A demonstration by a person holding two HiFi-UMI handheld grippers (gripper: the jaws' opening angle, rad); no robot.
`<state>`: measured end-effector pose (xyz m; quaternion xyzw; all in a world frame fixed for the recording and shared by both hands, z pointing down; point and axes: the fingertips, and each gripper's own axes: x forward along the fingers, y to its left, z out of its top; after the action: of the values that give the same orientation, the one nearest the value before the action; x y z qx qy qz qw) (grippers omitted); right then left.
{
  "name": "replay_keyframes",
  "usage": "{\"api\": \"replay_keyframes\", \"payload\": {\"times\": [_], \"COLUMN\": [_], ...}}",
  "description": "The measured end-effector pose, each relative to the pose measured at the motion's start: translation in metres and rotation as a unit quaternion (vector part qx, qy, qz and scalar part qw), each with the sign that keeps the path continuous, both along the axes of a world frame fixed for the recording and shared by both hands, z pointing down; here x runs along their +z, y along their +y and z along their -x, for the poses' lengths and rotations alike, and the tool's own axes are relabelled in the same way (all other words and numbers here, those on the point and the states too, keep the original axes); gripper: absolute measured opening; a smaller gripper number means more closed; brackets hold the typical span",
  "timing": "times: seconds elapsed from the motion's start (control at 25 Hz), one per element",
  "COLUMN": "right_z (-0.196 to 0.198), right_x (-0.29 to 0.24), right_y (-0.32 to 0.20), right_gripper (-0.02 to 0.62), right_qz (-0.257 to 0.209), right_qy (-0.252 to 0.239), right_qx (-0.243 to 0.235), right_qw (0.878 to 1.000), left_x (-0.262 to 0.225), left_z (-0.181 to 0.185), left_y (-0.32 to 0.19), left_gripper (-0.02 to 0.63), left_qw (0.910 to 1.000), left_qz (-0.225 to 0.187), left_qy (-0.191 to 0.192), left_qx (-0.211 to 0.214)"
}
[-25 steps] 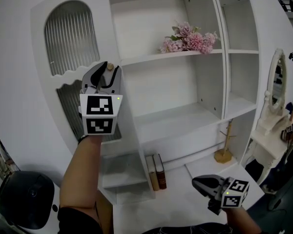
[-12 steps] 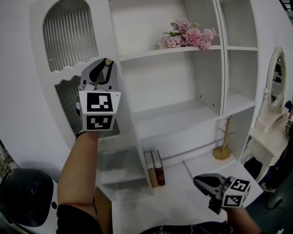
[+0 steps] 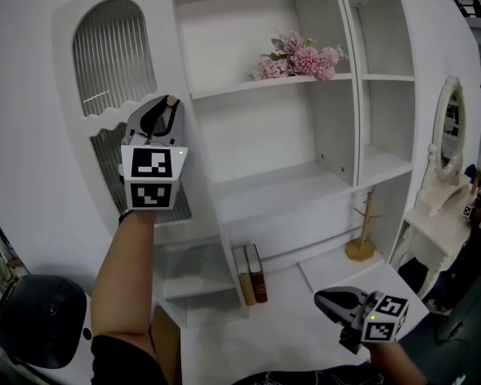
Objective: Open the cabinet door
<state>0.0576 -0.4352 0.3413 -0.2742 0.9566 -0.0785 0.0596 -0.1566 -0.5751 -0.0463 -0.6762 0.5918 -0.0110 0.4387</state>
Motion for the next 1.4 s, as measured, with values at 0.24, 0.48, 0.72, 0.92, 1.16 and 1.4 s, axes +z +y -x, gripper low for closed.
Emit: {"api": "replay_keyframes", "payload": {"times": [0.24,0.48,0.72,0.92,1.16,1.4], "right_z": [-0.008,-0.015,-0.019,-0.026,-0.043,-0.053], "right_x": [-0.002,0.002,0.005,0.002,0.008,0.03], "right_y": [0.018,0.031,0.044,0.057,0.057,0.054], "right_gripper": [0.005,0.005,0.005,0.005,0.005,0.005], "right_qz": [-0.005,0.003,0.009,0.006,0.015,0.047], "right_qy": [0.0,-0.003,-0.005,-0.013,-0.032,-0.037], "right_qx": [-0.007,-0.03,-0.057,-0.08,-0.09,-0.094], "right_qw": [1.0,1.0,0.998,0.997,0.995,0.994], "left_x": [0.0,0.0,0.001,0.001,0.0,0.001], "left_z": [0.0,0.001,0.004,0.008,0.011,0.017], "left_y": [0.018,0.035,0.059,0.072,0.086,0.104], "left_gripper": [0.074,0.074,0.074,0.074,0.074,0.074], "left_qw": [0.9995,0.9987,0.9968,0.9947,0.9915,0.99], "left_qz": [0.013,0.021,0.031,0.042,0.058,0.054], "left_qy": [0.015,0.034,0.056,0.074,0.089,0.097], "left_qx": [0.023,0.031,0.049,0.057,0.075,0.087]}}
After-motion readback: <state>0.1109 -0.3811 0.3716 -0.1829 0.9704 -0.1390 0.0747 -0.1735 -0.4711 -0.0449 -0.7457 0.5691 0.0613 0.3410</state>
